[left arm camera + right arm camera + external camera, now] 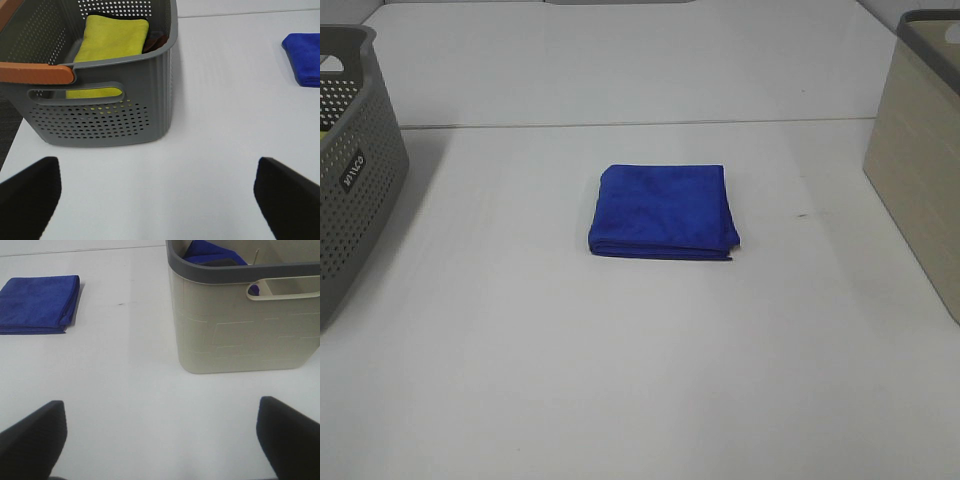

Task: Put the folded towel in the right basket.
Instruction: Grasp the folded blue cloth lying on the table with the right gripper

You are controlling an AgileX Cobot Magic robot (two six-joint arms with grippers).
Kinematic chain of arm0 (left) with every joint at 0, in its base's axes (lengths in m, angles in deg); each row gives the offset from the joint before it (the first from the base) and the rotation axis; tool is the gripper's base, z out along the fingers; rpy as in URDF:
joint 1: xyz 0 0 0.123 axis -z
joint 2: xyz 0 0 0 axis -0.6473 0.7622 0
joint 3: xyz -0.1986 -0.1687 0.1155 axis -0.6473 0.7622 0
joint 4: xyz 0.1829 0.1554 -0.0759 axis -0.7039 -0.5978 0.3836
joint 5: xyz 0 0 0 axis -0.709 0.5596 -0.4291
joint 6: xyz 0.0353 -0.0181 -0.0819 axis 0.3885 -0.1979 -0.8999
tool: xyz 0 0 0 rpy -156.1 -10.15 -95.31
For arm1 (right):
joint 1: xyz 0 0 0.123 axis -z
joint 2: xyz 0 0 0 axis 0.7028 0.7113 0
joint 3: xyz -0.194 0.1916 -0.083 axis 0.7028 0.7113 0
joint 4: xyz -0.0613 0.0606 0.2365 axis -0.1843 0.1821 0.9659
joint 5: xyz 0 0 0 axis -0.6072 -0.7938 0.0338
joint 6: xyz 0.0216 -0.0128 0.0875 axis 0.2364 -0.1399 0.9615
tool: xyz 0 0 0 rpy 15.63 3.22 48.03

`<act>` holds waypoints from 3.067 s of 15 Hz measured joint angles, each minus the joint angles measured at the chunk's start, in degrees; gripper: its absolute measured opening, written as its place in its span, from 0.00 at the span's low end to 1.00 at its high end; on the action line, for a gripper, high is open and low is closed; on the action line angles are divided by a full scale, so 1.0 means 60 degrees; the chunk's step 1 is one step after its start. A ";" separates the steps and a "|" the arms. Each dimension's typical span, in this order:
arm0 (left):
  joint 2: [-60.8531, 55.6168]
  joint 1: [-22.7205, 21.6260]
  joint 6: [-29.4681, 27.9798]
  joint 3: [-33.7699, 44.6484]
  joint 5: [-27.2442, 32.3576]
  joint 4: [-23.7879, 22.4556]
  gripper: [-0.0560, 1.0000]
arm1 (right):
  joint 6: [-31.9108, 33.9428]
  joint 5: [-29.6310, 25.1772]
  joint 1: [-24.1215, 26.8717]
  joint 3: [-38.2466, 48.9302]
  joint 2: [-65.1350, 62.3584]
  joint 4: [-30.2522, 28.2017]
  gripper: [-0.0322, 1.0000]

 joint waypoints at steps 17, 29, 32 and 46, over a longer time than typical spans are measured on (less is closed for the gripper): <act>0.0000 0.0000 0.0000 0.0000 0.0000 0.0000 0.97 | 0.0000 0.0000 0.0000 0.0000 0.0000 0.0000 0.98; 0.0000 0.0773 0.0000 0.0000 0.0000 0.0000 0.97 | 0.0000 0.0000 0.0000 0.0000 0.0000 0.0000 0.98; 0.0000 0.0773 0.0000 0.0000 0.0000 0.0000 0.97 | 0.0000 0.0000 0.0000 0.0000 0.0000 0.0000 0.98; 0.0000 0.0773 -0.0296 0.0000 0.0000 -0.0143 0.99 | 0.0000 0.0000 0.0000 0.0000 0.0000 0.0000 0.98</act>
